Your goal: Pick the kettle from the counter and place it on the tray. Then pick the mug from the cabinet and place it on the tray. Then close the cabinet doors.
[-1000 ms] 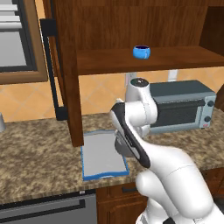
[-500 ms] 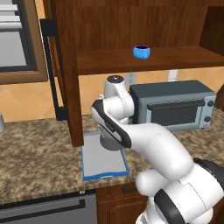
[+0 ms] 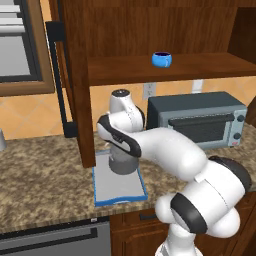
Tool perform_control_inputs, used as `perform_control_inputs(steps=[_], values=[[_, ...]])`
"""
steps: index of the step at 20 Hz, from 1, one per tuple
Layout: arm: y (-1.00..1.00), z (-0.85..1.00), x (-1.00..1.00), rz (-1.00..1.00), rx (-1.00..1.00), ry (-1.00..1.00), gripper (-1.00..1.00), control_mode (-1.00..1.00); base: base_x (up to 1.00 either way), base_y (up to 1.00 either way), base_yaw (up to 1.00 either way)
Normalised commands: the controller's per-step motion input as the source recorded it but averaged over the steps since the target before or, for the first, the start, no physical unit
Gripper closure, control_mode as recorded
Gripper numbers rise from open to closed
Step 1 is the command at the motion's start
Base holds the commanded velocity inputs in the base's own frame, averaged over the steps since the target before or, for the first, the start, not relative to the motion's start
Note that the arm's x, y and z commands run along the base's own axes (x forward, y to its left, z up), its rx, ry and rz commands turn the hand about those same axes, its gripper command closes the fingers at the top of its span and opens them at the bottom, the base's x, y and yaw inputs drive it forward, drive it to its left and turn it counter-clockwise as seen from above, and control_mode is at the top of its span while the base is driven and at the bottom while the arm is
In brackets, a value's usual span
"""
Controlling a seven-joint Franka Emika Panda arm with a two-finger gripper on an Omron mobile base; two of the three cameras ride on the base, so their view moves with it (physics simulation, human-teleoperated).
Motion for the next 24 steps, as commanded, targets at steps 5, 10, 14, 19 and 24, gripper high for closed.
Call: perform_control_inputs(steps=[5,10,14,19,24], values=[[0.14,-0.14,0.35,0.0,0.0,0.0,1.0,-1.0,0.0,0.0,0.0],[0.14,-0.15,0.23,0.0,0.02,0.03,1.0,-1.0,0.0,0.0,0.0],[0.25,-0.17,0.06,0.0,0.03,0.06,1.0,-1.0,0.0,0.0,0.0],[0.15,-0.24,0.24,0.0,0.0,0.0,1.0,-1.0,0.0,0.0,0.0],[0.03,-0.41,0.14,0.0,0.0,-0.06,1.0,-1.0,0.0,0.0,0.0]])
